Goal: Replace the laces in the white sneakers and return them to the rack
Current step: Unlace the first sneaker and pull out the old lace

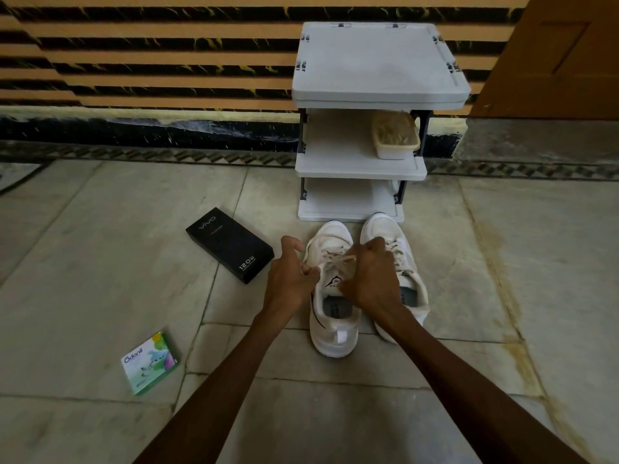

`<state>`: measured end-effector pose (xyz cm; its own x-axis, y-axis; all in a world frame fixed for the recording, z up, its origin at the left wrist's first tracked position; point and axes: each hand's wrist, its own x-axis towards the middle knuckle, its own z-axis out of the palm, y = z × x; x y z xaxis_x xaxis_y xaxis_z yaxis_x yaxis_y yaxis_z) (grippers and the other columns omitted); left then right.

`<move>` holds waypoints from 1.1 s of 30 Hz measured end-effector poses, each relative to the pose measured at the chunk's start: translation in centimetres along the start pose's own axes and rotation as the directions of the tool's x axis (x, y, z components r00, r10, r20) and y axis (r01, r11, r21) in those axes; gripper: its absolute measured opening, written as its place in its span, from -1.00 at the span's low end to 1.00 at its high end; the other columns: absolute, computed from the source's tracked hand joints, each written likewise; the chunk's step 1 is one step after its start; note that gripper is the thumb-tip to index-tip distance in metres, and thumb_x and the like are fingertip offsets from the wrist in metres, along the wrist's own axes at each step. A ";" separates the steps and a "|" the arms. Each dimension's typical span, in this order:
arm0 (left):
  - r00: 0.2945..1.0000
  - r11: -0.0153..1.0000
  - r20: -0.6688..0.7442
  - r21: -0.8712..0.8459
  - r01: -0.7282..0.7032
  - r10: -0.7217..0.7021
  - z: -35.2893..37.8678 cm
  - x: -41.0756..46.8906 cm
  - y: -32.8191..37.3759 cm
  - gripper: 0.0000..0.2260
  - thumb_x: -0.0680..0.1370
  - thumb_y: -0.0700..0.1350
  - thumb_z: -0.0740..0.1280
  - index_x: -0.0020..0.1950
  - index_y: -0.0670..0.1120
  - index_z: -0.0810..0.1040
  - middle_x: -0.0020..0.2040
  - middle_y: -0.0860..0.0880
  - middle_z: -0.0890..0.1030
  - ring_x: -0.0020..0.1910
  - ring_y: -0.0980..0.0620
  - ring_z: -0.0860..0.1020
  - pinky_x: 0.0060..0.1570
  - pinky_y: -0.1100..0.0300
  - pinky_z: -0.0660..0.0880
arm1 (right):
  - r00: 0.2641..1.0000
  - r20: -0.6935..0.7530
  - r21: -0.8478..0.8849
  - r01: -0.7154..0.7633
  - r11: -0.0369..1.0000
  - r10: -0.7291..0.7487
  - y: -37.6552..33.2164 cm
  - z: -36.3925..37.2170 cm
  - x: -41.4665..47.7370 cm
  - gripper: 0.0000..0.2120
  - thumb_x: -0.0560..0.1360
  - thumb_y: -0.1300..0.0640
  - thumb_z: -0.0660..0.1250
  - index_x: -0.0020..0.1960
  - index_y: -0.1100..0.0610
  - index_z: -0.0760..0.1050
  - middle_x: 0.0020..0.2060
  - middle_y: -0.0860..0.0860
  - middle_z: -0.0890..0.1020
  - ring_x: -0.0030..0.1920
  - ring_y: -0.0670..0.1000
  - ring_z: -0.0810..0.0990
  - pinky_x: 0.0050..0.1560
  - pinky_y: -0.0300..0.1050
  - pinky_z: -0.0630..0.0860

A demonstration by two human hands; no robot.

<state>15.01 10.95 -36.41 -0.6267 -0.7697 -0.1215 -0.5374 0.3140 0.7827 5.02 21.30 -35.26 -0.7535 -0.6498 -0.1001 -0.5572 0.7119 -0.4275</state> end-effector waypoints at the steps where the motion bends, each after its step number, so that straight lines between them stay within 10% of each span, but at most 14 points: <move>1: 1.000 1.000 0.013 0.003 -0.003 0.003 -0.1 0.0 0.1 -0.60 0.50 -0.17 0.42 0.13 0.05 0.23 -0.29 0.00 0.52 -0.30 0.08 0.53 -0.27 0.22 0.51 | 0.999 -0.002 -0.075 0.037 0.997 -0.037 -0.5 -0.5 -0.2 -0.59 0.35 0.10 0.50 0.17 0.07 0.53 0.21 0.09 0.41 0.15 0.12 0.40 0.05 -0.06 0.48; 6: 0.999 1.000 0.043 -0.010 -0.014 0.014 -0.4 -0.1 0.3 -0.61 0.51 -0.16 0.42 0.15 0.03 0.25 -0.27 0.00 0.55 -0.26 0.04 0.56 -0.20 0.16 0.54 | 0.975 0.010 -0.381 0.209 0.901 -0.222 -1.9 -0.1 -0.2 -0.76 0.50 0.05 0.35 0.15 0.04 0.60 0.21 0.06 0.50 0.24 0.15 0.38 0.19 0.06 0.42; 11: 0.999 1.000 0.051 0.017 -0.016 0.015 -0.3 0.0 0.6 -0.62 0.50 -0.16 0.42 0.15 0.03 0.26 -0.18 -0.04 0.58 -0.20 0.04 0.57 -0.24 0.24 0.51 | 0.956 -0.082 -0.330 0.240 0.913 -0.281 -2.1 -0.4 0.2 -0.88 0.48 0.16 0.34 -0.03 0.15 0.62 -0.01 0.06 0.62 0.12 0.12 0.46 0.07 0.00 0.43; 15: 0.999 0.998 0.035 0.052 -0.036 0.035 -0.5 -0.1 0.8 -0.63 0.50 -0.17 0.41 0.15 -0.02 0.28 -0.19 0.02 0.52 -0.23 0.09 0.55 -0.37 0.34 0.41 | 0.955 -0.292 0.344 0.162 0.925 -0.058 -1.5 -4.2 1.8 -0.88 0.45 0.28 0.39 -0.18 0.11 0.66 -0.21 -0.05 0.67 -0.17 -0.06 0.64 -0.14 -0.21 0.58; 17: 0.998 0.997 0.038 0.062 -0.049 0.047 -0.5 -0.2 0.9 -0.64 0.50 -0.18 0.41 0.15 -0.03 0.28 -0.20 0.03 0.52 -0.24 0.09 0.54 -0.40 0.37 0.39 | 0.983 -0.120 0.759 0.000 0.651 0.141 -1.6 -6.2 2.2 -0.89 0.52 0.22 0.34 -0.13 0.12 0.64 -0.20 -0.01 0.68 -0.18 -0.10 0.66 -0.15 -0.28 0.58; 20: 0.998 0.997 0.045 0.063 -0.051 0.049 -0.4 -0.3 0.9 -0.64 0.50 -0.18 0.40 0.16 -0.02 0.28 -0.21 0.01 0.53 -0.25 0.09 0.54 -0.38 0.32 0.43 | 0.968 0.183 0.910 -0.233 0.342 0.172 -2.1 -6.0 1.8 -0.79 0.59 0.25 0.16 -0.15 0.19 0.52 -0.29 0.06 0.62 -0.28 -0.02 0.58 -0.21 -0.18 0.54; 24: 0.999 0.998 0.032 0.050 -0.027 0.025 -0.4 -0.2 1.0 -0.65 0.49 -0.18 0.41 0.14 -0.02 0.29 -0.15 -0.04 0.56 -0.18 0.02 0.57 -0.31 0.23 0.50 | 0.991 0.094 0.327 0.059 0.943 -0.094 -1.7 -3.1 1.3 -0.81 0.53 0.27 0.22 -0.15 0.13 0.58 -0.18 0.06 0.65 -0.20 0.03 0.59 -0.24 -0.19 0.45; 28: 0.999 0.999 0.035 0.040 -0.003 0.002 -0.4 -0.3 1.3 -0.65 0.50 -0.16 0.41 0.16 -0.05 0.30 -0.11 -0.07 0.56 -0.14 -0.01 0.57 -0.30 0.29 0.43 | 0.956 0.130 -0.234 0.287 0.929 -0.263 -2.2 -1.4 0.7 -0.73 0.63 0.06 0.15 0.04 0.21 0.55 -0.02 0.17 0.63 -0.02 0.16 0.61 -0.17 -0.12 0.37; 33: 1.000 0.999 0.018 0.047 -0.002 0.001 -0.5 -0.6 1.6 -0.65 0.50 -0.16 0.41 0.15 -0.06 0.30 -0.13 -0.07 0.55 -0.15 -0.02 0.57 -0.26 0.21 0.48 | 0.958 0.190 -0.225 0.255 0.940 -0.215 -2.7 -2.4 1.3 -0.77 0.56 0.08 0.28 0.06 0.21 0.60 -0.01 0.13 0.65 0.00 0.13 0.63 -0.07 -0.09 0.51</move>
<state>14.83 11.64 -34.83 -0.6374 -0.7592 -0.1319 -0.5624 0.3413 0.7531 4.73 19.17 -32.05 -0.5361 -0.8259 -0.1744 -0.7949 0.5635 -0.2250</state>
